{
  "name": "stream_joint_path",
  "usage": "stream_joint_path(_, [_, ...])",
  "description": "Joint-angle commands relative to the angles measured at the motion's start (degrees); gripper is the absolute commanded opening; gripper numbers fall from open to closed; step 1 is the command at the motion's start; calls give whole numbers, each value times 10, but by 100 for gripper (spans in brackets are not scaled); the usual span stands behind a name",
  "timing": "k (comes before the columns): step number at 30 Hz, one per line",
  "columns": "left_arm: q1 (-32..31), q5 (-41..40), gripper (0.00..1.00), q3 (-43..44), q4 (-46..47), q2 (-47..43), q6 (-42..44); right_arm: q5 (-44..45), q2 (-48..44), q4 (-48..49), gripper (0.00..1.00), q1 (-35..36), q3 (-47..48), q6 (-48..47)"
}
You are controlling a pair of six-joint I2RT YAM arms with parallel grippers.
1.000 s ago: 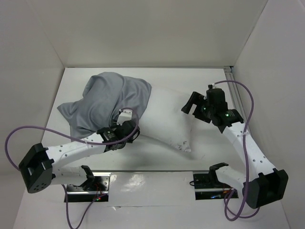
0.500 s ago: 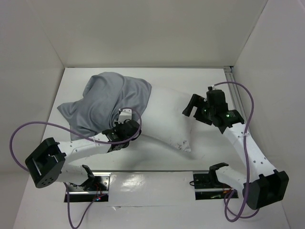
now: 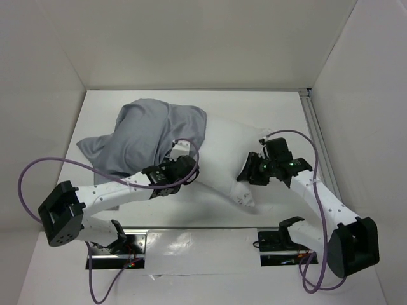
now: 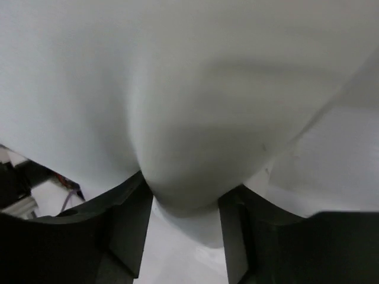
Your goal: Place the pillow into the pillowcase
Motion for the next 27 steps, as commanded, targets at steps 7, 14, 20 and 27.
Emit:
stream_joint_path(7, [-92,126,0,304,22,87,113,-29,94,243,0,124,114,126])
stream_joint_path(14, [-106,348,0,512,33,48,165,-18,42,249,0,45,115,178])
stream_joint_path(20, [-81,338,0,668,-128,66,168,24,-50,71,0,25,127,86])
stream_joint_path(27, [-81,346,0,569,-248,-8,60,86,-153,-163,0,25,155,40])
